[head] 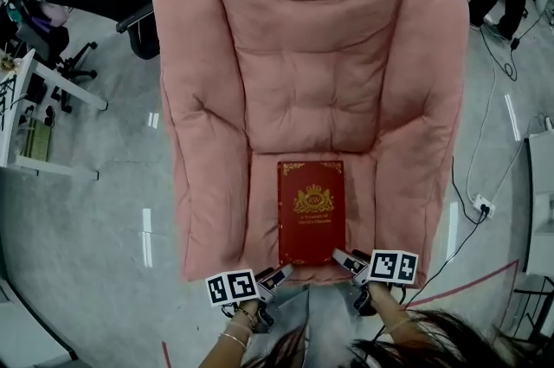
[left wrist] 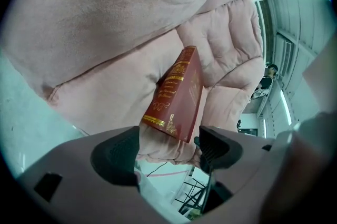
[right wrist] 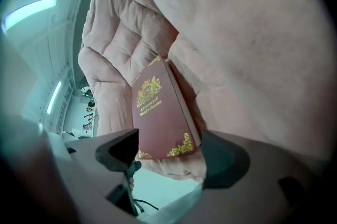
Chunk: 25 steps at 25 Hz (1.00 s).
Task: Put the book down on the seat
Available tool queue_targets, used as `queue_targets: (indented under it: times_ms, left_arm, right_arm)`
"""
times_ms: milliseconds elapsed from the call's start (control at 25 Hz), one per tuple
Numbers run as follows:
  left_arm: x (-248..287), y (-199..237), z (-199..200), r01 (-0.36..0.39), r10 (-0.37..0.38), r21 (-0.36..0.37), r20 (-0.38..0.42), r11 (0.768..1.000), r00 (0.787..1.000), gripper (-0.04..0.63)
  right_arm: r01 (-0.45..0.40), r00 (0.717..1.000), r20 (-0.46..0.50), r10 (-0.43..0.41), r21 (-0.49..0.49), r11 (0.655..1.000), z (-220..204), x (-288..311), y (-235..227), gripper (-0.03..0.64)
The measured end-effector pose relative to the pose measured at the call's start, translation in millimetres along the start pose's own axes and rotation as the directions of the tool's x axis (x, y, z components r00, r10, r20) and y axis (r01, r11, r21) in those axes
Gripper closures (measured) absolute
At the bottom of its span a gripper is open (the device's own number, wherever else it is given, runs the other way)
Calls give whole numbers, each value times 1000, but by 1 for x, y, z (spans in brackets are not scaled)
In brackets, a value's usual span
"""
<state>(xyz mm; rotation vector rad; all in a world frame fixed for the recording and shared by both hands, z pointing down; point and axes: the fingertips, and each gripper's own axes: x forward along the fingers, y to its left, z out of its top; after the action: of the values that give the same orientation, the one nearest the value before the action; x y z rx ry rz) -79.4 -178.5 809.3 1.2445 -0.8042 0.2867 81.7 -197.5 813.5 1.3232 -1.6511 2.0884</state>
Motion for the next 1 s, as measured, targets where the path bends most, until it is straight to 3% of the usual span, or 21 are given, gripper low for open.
queue_targets:
  times_ms: [520, 1000]
  left_arm:
    - [-24, -12, 1, 0, 0, 26, -1, 1000, 1000, 241]
    - [-42, -38, -9, -3, -1, 65, 60, 998, 998, 351]
  right_arm:
    - [6, 997, 81, -9, 33, 999, -18, -39, 18, 255]
    - [-13, 997, 79, 13, 5, 1000, -27, -64, 41, 255]
